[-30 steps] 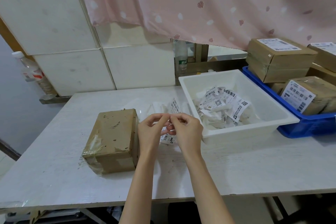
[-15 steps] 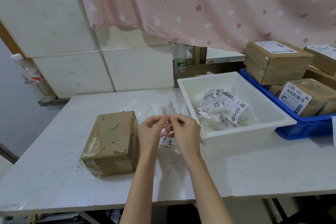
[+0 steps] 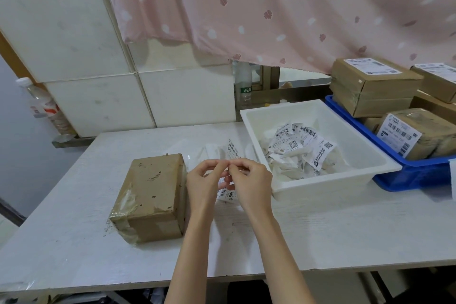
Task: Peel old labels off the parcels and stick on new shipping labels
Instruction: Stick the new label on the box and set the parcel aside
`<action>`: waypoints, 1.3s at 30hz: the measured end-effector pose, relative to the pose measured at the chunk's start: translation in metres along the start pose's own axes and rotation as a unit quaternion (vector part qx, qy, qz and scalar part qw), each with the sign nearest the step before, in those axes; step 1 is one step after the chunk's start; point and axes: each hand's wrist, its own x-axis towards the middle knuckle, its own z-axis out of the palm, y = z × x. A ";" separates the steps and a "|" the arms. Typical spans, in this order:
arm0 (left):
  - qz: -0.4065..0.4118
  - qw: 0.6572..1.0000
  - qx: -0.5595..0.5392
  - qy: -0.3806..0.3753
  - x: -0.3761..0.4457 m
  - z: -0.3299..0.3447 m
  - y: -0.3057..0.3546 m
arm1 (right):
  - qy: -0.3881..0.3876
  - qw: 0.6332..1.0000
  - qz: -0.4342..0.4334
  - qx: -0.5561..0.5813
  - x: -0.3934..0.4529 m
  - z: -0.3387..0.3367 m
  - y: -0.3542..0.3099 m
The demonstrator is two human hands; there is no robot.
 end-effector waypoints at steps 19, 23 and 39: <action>-0.037 0.998 0.006 -0.054 0.003 0.000 -0.004 | 0.008 1.000 0.017 0.024 0.003 -0.001 -0.004; -0.043 0.999 -0.004 -0.020 0.006 0.001 -0.010 | 0.037 0.999 0.006 0.025 0.002 0.001 -0.006; 0.093 0.963 0.249 0.039 0.001 -0.005 -0.028 | 0.105 0.993 -0.062 0.003 0.000 -0.010 -0.020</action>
